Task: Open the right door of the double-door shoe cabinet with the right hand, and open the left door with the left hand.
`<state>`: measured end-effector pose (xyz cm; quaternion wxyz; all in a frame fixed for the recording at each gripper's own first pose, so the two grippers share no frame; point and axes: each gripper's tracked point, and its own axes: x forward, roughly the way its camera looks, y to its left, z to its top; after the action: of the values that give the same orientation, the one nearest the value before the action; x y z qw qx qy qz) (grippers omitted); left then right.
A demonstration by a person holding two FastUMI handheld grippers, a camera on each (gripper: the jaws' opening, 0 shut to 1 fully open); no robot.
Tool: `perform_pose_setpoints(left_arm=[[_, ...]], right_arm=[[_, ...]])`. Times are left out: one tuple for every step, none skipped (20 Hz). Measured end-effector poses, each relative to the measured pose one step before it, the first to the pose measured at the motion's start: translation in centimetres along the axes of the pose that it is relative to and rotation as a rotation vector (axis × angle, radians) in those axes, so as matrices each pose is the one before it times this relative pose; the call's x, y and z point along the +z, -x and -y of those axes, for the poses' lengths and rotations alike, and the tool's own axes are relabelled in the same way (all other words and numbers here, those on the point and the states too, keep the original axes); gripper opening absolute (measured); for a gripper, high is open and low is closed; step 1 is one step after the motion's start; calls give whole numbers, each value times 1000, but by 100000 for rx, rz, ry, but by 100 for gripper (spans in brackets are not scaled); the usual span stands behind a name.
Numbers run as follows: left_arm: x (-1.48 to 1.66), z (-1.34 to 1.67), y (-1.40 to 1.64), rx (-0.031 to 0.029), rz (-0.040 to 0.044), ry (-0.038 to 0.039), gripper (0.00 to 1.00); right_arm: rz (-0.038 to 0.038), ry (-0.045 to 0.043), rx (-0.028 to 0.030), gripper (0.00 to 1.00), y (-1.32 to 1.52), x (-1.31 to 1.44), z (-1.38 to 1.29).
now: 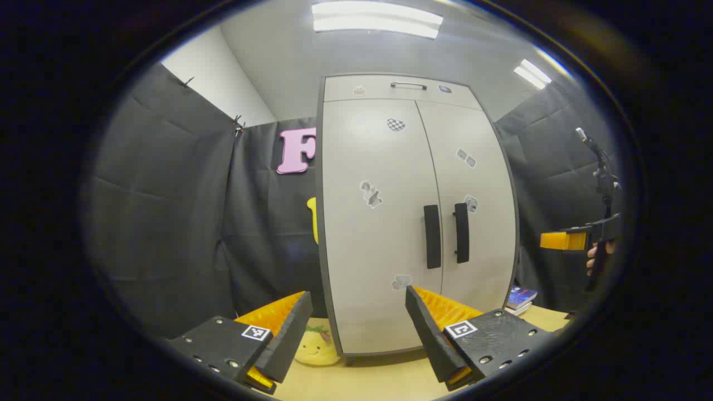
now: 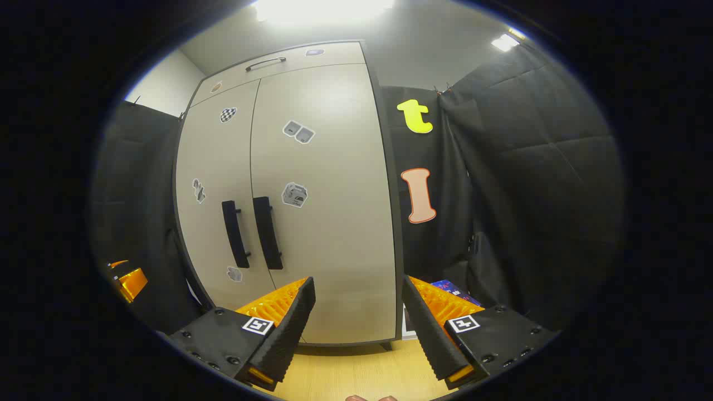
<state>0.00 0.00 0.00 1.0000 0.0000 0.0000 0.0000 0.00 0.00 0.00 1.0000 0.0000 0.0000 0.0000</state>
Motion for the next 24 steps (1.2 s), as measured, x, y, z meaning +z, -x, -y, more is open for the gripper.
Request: perform_pose_setpoints(left_arm=[[-44,-156,162,159,-146,482,99],[-171,-46,19,113,-105,389,99],[-78,-173,101,191,-272,389,98],[-240,-161,86,174,-333,357,98],[-83,-55,151,155,-179,250,98],[-173,-135,92,150,-225,248,99],[-88,-86,69,193,-180,179,99],[-165,-146,229,536,-10,-19,98],[-124,-254,167,610,26,-304,99],[-125,-91,79,566,64,-480,99],[28,-112,155,302,306,-357,99],[-51,35,192,-12,183,-93,98],[17,-11,115,-125,351,658,99],[-66,152,186,-414,102,1249,97],[-48,40,57,-348,-119,1455,97],[-178,-33,170,-330,-115,1197,97],[-72,-67,-57,16,-198,510,99],[-170,-250,83,584,-450,-169,99],[-141,-267,52,814,-565,-400,99],[-53,-158,127,549,-235,-239,99],[62,-42,61,227,207,4,99],[-31,37,136,45,340,133,99],[76,27,87,-85,251,196,99],[-121,49,146,-87,-138,45,98]], right_arm=[[-14,83,-24,98,124,108,-48],[-178,203,-278,98,12,-23,-1],[-108,94,-271,98,65,63,48],[-3,-122,-170,98,-59,12,17],[141,-391,15,98,66,229,-62],[300,-373,240,98,41,151,-179],[354,-49,201,98,38,239,-141],[279,371,169,98,-88,132,-177],[-189,276,621,98,-21,201,-263],[-298,170,1425,98,-26,271,-462],[-66,-97,760,98,-94,347,-299],[206,-158,628,98,-60,240,-267],[229,65,624,98,-79,286,-339],[-150,120,713,98,-139,196,-370],[-286,219,1195,98,-100,166,-477],[-147,331,955,98,-207,109,-470],[145,315,1164,98,-247,331,-540],[408,293,1288,98,-209,407,-501],[72,368,1121,98,-304,517,-553],[-548,254,1343,98,-298,245,-524],[-1282,95,2127,98,-415,284,-717],[-667,131,2755,98,-473,273,-916],[-66,590,1790,98,-621,570,-611],[-49,861,1196,98,-540,404,-588]])
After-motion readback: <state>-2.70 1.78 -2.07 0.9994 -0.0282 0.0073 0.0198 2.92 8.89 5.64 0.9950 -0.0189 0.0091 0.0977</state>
